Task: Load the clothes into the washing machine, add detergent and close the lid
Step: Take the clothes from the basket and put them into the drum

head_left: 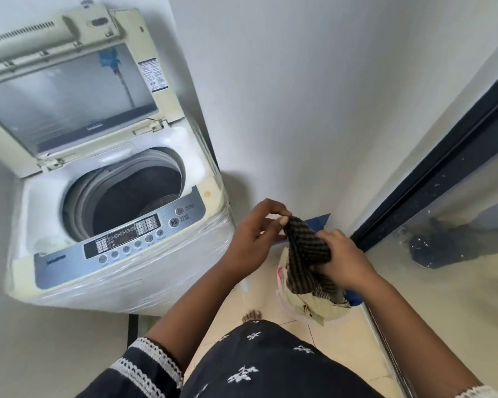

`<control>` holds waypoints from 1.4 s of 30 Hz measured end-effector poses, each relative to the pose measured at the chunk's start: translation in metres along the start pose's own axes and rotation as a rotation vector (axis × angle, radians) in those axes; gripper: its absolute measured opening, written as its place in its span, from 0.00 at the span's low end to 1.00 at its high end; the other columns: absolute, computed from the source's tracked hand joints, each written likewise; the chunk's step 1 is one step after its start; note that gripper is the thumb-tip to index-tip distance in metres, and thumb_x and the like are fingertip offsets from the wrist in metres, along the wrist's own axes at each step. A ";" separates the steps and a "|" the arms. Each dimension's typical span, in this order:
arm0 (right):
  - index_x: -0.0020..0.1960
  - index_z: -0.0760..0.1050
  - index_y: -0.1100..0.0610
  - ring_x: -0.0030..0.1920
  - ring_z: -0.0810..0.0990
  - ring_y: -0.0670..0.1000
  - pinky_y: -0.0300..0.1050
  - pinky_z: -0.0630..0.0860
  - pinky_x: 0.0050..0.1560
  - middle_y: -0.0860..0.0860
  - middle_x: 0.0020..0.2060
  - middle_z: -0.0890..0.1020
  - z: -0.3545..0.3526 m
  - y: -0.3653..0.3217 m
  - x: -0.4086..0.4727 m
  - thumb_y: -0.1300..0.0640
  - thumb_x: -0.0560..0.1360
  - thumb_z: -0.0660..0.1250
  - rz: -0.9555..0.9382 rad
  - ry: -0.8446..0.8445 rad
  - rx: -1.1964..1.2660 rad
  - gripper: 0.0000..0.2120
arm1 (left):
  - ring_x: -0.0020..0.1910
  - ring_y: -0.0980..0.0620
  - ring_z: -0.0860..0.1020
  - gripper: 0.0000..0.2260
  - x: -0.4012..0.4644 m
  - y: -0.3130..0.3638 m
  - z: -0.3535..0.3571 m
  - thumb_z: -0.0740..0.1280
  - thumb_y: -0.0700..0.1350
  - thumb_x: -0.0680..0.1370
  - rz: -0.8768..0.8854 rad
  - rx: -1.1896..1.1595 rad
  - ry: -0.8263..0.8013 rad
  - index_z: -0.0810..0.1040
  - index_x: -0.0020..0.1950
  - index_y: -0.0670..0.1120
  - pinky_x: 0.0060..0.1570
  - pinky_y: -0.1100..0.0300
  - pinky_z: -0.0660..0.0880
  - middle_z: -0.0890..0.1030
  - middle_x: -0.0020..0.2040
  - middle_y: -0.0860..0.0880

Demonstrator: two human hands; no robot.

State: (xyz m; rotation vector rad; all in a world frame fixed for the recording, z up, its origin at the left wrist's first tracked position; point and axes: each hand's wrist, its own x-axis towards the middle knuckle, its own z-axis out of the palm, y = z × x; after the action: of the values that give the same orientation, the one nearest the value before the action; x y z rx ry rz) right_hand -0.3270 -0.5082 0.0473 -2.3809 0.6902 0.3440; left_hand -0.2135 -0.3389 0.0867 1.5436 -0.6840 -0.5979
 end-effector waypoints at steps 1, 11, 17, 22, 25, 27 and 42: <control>0.57 0.76 0.47 0.55 0.78 0.55 0.55 0.75 0.54 0.48 0.54 0.76 -0.001 0.002 -0.001 0.51 0.72 0.70 0.009 0.021 -0.012 0.13 | 0.51 0.48 0.82 0.04 -0.003 -0.003 -0.002 0.61 0.39 0.83 -0.045 -0.070 0.066 0.73 0.55 0.39 0.50 0.56 0.81 0.80 0.52 0.45; 0.70 0.62 0.51 0.56 0.76 0.59 0.49 0.72 0.48 0.54 0.60 0.74 -0.003 -0.017 -0.015 0.57 0.76 0.60 0.037 0.067 -0.444 0.22 | 0.66 0.57 0.70 0.27 -0.056 -0.047 0.014 0.69 0.43 0.78 -0.390 0.251 -0.027 0.62 0.73 0.54 0.60 0.61 0.73 0.69 0.70 0.55; 0.57 0.66 0.52 0.46 0.77 0.56 0.46 0.70 0.39 0.52 0.48 0.77 -0.017 -0.049 -0.028 0.58 0.73 0.63 -0.159 0.123 -0.151 0.13 | 0.59 0.63 0.75 0.42 -0.054 -0.052 0.046 0.81 0.49 0.66 -0.398 0.183 0.017 0.59 0.70 0.59 0.58 0.62 0.75 0.74 0.64 0.57; 0.50 0.72 0.56 0.46 0.78 0.53 0.53 0.76 0.44 0.55 0.43 0.81 -0.027 -0.042 -0.027 0.70 0.75 0.60 -0.143 -0.036 0.743 0.11 | 0.43 0.49 0.84 0.24 -0.051 -0.046 0.040 0.77 0.43 0.66 -0.451 0.104 0.234 0.72 0.57 0.57 0.34 0.48 0.81 0.84 0.49 0.49; 0.57 0.75 0.57 0.53 0.80 0.56 0.64 0.74 0.61 0.54 0.49 0.84 -0.018 -0.017 -0.022 0.71 0.75 0.67 -0.102 -0.196 1.057 0.15 | 0.51 0.51 0.82 0.18 -0.052 -0.046 0.031 0.70 0.41 0.75 -0.448 0.012 0.321 0.74 0.54 0.65 0.52 0.46 0.81 0.83 0.51 0.55; 0.63 0.74 0.57 0.60 0.79 0.60 0.66 0.69 0.67 0.55 0.55 0.83 -0.013 -0.001 -0.019 0.65 0.68 0.76 -0.095 -0.283 1.121 0.25 | 0.51 0.49 0.82 0.17 -0.051 -0.044 0.026 0.64 0.36 0.78 -0.484 -0.145 0.344 0.76 0.57 0.58 0.53 0.47 0.81 0.83 0.53 0.48; 0.73 0.69 0.53 0.70 0.72 0.61 0.70 0.60 0.73 0.57 0.67 0.77 0.044 -0.034 0.007 0.37 0.61 0.80 -0.001 -0.657 1.309 0.46 | 0.41 0.49 0.84 0.09 -0.055 -0.033 -0.023 0.60 0.39 0.82 -0.409 -0.526 0.450 0.75 0.61 0.43 0.38 0.52 0.82 0.85 0.48 0.44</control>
State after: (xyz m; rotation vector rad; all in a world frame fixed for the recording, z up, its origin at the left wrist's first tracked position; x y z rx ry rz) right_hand -0.3056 -0.4598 0.0277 -0.9366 0.3749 0.4450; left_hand -0.2324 -0.2819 0.0547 1.2526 0.1373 -0.6380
